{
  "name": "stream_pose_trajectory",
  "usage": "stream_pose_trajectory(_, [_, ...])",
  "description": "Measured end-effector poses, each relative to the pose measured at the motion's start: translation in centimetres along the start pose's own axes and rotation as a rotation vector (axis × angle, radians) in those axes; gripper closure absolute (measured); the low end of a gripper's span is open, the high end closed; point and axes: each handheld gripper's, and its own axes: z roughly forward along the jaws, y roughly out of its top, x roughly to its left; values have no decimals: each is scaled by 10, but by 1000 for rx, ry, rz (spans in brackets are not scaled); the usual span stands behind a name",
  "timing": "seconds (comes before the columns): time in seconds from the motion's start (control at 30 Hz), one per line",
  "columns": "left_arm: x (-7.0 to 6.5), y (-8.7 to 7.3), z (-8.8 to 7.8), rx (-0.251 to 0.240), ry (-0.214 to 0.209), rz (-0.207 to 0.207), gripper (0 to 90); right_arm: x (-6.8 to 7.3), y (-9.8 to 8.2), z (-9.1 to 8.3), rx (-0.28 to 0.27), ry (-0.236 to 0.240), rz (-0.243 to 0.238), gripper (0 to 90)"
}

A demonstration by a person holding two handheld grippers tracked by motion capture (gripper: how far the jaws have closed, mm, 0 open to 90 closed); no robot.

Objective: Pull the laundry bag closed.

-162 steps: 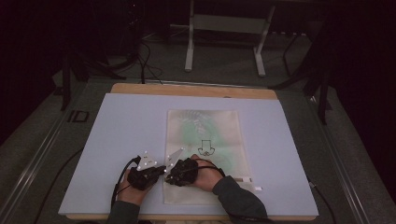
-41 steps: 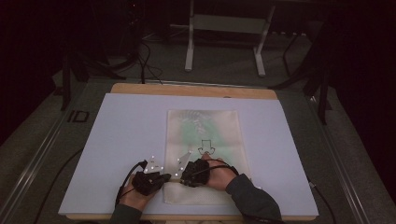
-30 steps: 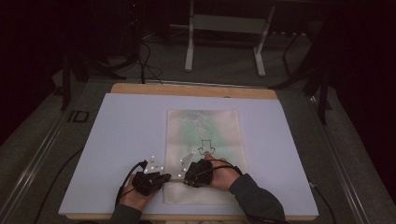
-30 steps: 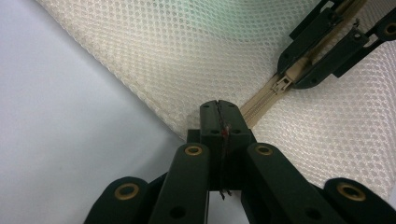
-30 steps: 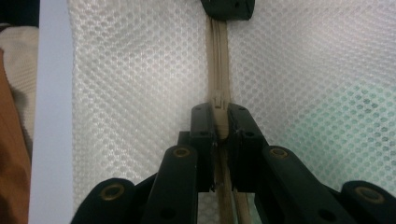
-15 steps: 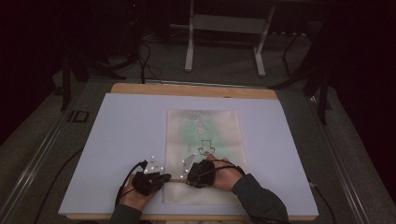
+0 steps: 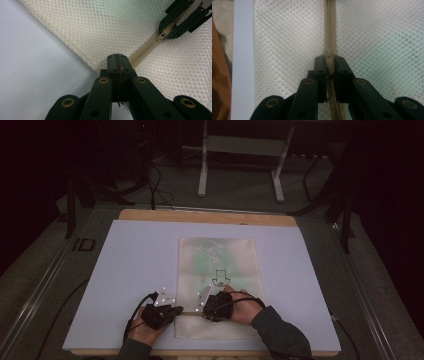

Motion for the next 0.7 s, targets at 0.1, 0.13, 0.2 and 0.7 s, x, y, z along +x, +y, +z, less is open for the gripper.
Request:
stream_pose_trajectory(0.1, [0, 0, 0, 1, 1, 1, 892, 0, 0, 0, 2, -1, 1, 823])
stream_pose_trajectory(0.13, [0, 0, 0, 0, 1, 2, 892, 1, -1, -1, 0, 0, 0, 822])
stream_pose_trajectory(0.2, [0, 0, 0, 2, 0, 2, 892, 1, -1, -1, 7, -3, -2, 823])
stream_pose_trajectory(0.7, [0, 0, 0, 1, -3, 1, 892, 1, -8, -6, 15, -2, -1, 823])
